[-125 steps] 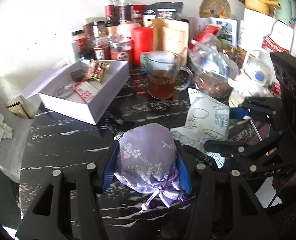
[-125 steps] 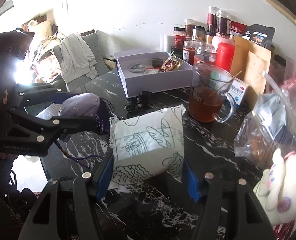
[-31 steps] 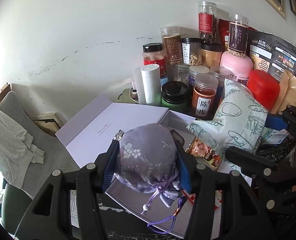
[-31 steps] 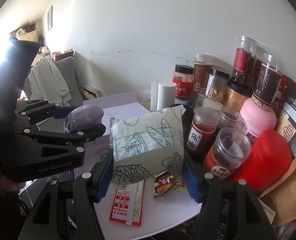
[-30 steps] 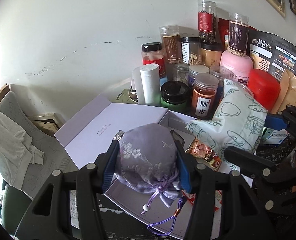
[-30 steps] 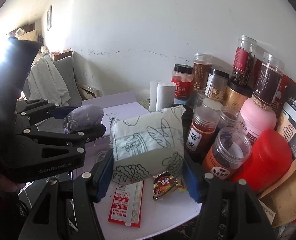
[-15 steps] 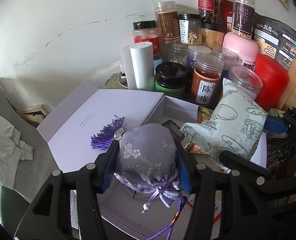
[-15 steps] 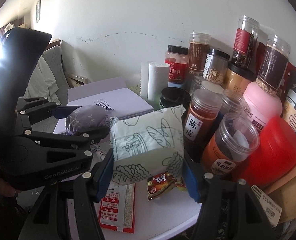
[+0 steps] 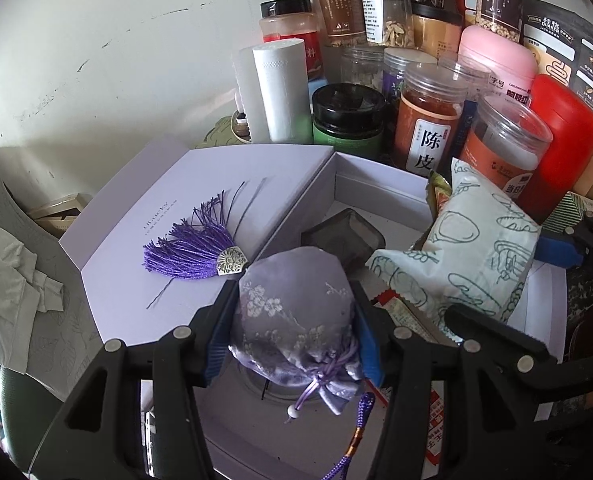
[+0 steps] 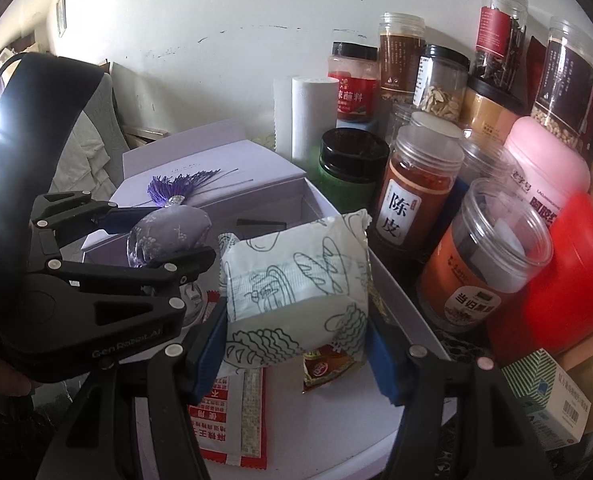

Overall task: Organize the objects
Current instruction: 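Lower pouch into box and open left gripper while right gripper releases tissue pack inside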

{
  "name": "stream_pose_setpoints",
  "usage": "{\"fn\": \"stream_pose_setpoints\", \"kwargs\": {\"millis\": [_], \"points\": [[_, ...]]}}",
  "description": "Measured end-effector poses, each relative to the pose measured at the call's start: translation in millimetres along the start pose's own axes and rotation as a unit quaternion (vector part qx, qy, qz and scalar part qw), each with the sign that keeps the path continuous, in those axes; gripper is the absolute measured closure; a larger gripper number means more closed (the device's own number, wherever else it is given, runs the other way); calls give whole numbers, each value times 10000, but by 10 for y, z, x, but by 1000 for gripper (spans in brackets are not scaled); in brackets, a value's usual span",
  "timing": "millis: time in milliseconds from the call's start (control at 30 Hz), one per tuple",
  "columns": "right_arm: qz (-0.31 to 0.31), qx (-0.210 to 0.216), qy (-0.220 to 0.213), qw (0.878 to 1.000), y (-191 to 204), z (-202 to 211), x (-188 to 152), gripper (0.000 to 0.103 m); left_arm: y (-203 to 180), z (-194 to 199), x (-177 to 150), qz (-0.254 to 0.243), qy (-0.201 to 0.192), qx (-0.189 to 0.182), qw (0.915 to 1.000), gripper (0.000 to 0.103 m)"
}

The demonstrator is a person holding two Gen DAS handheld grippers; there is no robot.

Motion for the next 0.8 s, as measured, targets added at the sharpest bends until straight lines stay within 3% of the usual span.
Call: {"fn": "stream_pose_setpoints", "kwargs": {"millis": [133,333,800], "points": [[-3,3,69,10000,-21,-35,-24,40,-34,-14,-14,-69,32,13,10000,51],[73,-26,171,9998,7,-91,-47,39,-54,-238,-119,-14,463,-194,9987,51],[-56,207,354,9991,29,-132,-98,38,-56,-286,-174,6,495,-194,9986,50]]}}
Point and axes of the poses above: each gripper's, at about its wrist camera, not at the fingertips, and z roughly against the way its jaws point, y to its left, x to its top, the point moved 3 cm from there along -z, roughly the way its jaws point, and after that the axes turned 12 degrees about x, right-handed, at the moved point
